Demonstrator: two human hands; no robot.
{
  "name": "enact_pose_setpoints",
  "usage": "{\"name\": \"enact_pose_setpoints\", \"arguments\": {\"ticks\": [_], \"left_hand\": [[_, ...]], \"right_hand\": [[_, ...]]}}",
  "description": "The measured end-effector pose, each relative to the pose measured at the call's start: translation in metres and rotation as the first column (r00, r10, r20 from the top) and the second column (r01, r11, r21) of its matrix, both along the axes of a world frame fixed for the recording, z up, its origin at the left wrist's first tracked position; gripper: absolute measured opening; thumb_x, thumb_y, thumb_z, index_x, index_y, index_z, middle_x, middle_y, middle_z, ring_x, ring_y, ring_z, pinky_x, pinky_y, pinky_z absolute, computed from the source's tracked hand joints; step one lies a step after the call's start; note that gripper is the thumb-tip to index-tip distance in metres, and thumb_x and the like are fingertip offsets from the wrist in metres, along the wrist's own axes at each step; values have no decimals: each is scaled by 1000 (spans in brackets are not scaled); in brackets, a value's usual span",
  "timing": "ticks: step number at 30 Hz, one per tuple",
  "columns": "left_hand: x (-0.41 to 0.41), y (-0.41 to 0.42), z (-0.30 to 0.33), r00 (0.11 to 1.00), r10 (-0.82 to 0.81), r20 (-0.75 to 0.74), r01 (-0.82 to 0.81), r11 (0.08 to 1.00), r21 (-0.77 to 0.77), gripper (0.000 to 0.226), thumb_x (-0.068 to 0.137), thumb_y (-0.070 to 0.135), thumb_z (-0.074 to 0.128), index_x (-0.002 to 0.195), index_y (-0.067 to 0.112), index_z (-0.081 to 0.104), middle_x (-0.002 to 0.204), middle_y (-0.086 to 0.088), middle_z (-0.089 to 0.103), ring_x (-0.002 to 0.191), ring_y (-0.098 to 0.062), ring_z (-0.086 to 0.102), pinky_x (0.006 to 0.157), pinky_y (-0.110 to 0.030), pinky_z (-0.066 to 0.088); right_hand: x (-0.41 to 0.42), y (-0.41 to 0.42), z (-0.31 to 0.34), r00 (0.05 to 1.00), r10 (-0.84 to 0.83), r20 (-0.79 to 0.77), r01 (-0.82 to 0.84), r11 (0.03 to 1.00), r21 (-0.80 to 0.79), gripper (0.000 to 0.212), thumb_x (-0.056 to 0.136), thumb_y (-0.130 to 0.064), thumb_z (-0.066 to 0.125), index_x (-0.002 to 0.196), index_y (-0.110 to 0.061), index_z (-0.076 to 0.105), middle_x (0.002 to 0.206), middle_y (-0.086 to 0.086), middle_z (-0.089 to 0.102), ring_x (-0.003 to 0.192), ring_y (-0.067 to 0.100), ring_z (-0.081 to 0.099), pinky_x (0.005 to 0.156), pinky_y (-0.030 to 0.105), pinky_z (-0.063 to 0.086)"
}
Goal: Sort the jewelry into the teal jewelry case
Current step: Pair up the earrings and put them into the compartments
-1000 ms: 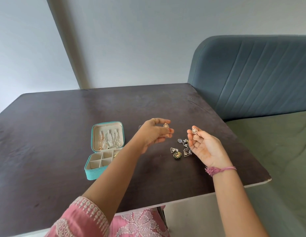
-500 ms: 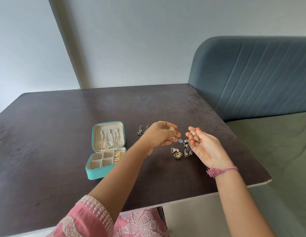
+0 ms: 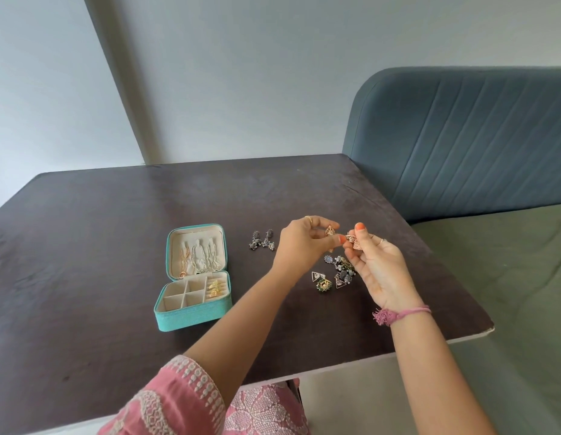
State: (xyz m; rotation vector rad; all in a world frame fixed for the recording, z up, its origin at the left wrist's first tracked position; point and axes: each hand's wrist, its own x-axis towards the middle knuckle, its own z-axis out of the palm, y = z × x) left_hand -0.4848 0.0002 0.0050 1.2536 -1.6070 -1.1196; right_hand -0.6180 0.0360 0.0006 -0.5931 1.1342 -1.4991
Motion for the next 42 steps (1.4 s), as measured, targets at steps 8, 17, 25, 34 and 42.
{"name": "enact_pose_setpoints", "arguments": {"ticks": [8, 17, 25, 34, 42], "left_hand": [[-2, -1, 4, 999, -32, 37, 32, 999, -1, 17, 77, 29, 78, 92, 28, 69, 75, 2, 74, 64, -1, 65, 75, -26, 55], [20, -7, 20, 984, -128, 124, 126, 992, 26, 20, 77, 23, 78, 94, 25, 70, 67, 5, 70, 69, -4, 65, 87, -31, 54], [59, -2, 41, 975, -168, -146, 195, 962, 194, 17, 81, 7, 73, 93, 18, 67, 81, -2, 69, 72, -10, 63, 63, -17, 49], [99, -4, 34, 967, 9, -254, 108, 891, 441, 20, 84, 5, 68, 103, 10, 67, 94, -4, 72, 82, -14, 68, 77, -25, 57], [111, -4, 30, 892, 152, -425, 115, 834, 540, 17, 93, 2, 55, 108, 1, 62, 96, -11, 69, 84, -17, 66, 79, -28, 56]], "right_hand": [[-7, 5, 1, 999, 34, -21, -34, 999, 28, 18, 85, -22, 69, 89, -4, 67, 77, 4, 71, 72, 9, 69, 67, 22, 58], [-21, 4, 12, 841, 335, -424, -345, 937, 57, 24, 81, -15, 73, 105, -10, 68, 95, 8, 75, 86, 14, 66, 86, 32, 49], [-2, -6, 14, 802, 329, -499, -386, 922, -13, 15, 86, -18, 68, 99, -19, 74, 97, 4, 75, 96, 14, 66, 94, 34, 43], [31, -15, 13, 871, 393, -295, -406, 914, 20, 15, 85, -19, 68, 99, -16, 74, 100, 3, 75, 86, 8, 62, 75, 22, 39], [47, -21, 14, 893, 418, -168, -424, 905, -3, 19, 85, -16, 68, 103, -12, 73, 105, 8, 73, 85, 10, 65, 77, 22, 42]]}}
